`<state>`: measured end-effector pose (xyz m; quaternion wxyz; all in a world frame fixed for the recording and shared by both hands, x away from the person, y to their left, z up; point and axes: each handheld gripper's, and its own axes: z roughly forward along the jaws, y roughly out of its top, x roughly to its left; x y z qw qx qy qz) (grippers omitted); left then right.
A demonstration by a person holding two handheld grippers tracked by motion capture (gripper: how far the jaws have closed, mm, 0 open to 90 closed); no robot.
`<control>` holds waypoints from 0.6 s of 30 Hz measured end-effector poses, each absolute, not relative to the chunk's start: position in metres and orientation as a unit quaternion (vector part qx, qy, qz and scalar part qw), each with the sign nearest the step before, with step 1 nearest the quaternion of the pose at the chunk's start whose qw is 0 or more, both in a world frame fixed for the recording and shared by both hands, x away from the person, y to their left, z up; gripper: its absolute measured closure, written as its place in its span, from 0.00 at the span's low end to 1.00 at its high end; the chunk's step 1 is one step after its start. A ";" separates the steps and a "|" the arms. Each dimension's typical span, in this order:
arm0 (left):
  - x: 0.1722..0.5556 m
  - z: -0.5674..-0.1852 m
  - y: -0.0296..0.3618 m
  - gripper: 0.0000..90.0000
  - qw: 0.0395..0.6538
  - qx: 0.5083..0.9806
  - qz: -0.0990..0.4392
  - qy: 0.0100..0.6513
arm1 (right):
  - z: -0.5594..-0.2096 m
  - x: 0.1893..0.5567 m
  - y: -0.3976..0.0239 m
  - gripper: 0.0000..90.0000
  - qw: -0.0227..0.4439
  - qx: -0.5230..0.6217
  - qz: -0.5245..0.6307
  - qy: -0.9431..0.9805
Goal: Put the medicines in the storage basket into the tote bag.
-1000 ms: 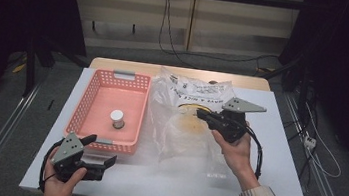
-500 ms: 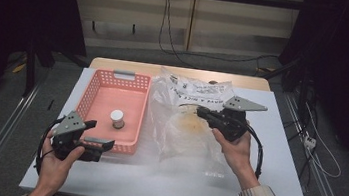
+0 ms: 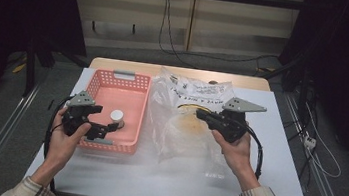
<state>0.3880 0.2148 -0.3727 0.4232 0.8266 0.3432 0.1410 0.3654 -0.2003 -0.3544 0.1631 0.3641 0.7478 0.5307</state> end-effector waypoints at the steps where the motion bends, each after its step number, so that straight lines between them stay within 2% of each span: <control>1: 0.388 -0.373 0.215 0.12 0.423 0.827 0.141 0.343 | -0.354 0.365 -0.200 1.00 0.164 0.363 0.530 0.748; 10: 0.420 -0.371 0.203 0.11 0.376 0.852 0.138 0.338 | -0.356 0.367 -0.200 1.00 0.160 0.365 0.529 0.749; 18: 0.443 -0.386 0.195 0.19 0.357 0.855 0.127 0.354 | -0.356 0.366 -0.199 1.00 0.159 0.362 0.529 0.751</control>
